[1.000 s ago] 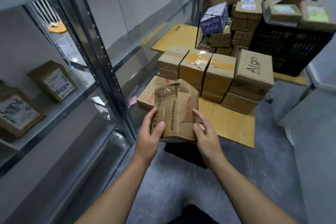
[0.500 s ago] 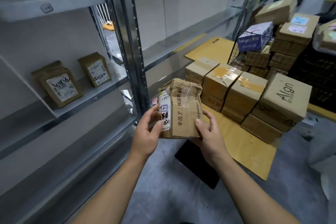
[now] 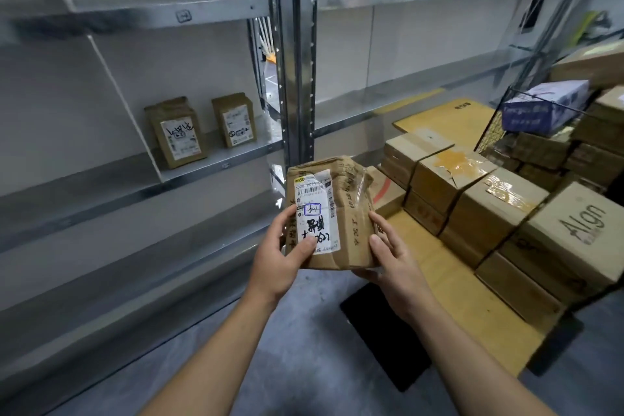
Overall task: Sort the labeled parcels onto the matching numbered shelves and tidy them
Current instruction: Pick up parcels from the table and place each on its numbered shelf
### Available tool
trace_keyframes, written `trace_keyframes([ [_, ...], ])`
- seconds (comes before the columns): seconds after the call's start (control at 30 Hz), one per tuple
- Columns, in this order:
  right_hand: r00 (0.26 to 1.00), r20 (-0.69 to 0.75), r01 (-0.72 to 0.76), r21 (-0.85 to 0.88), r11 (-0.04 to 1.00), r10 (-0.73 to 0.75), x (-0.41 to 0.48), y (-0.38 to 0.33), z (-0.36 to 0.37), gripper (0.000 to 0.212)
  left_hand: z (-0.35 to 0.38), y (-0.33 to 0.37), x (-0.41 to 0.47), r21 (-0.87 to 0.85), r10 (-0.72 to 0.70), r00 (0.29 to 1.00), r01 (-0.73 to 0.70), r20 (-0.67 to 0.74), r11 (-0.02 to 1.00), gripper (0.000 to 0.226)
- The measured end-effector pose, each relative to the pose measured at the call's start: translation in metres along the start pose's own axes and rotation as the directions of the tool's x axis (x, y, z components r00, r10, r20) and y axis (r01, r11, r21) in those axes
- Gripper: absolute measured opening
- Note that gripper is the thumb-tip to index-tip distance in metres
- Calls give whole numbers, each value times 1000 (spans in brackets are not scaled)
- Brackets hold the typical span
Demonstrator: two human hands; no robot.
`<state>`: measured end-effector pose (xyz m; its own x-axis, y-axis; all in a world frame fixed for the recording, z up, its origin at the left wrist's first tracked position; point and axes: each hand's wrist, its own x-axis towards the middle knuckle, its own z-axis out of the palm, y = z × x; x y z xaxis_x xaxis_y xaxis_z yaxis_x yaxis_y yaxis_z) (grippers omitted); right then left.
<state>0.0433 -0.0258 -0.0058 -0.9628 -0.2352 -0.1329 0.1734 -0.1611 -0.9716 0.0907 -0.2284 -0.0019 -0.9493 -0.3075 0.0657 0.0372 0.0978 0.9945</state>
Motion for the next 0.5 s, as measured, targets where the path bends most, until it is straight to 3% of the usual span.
trace_keyframes([
  [0.2,990,134,75,-255,964,-41,9,-7,21,57,-19,-2,-21,179,62,982,-29,-180,983,59],
  [0.4,954,298,70,-284,956,19,11,-5,59,46,-50,-4,-42,298,121,943,-25,-310,954,60],
  [0.5,927,371,58,-265,962,46,17,-4,86,52,-70,-3,-50,386,175,919,-28,-353,922,60],
])
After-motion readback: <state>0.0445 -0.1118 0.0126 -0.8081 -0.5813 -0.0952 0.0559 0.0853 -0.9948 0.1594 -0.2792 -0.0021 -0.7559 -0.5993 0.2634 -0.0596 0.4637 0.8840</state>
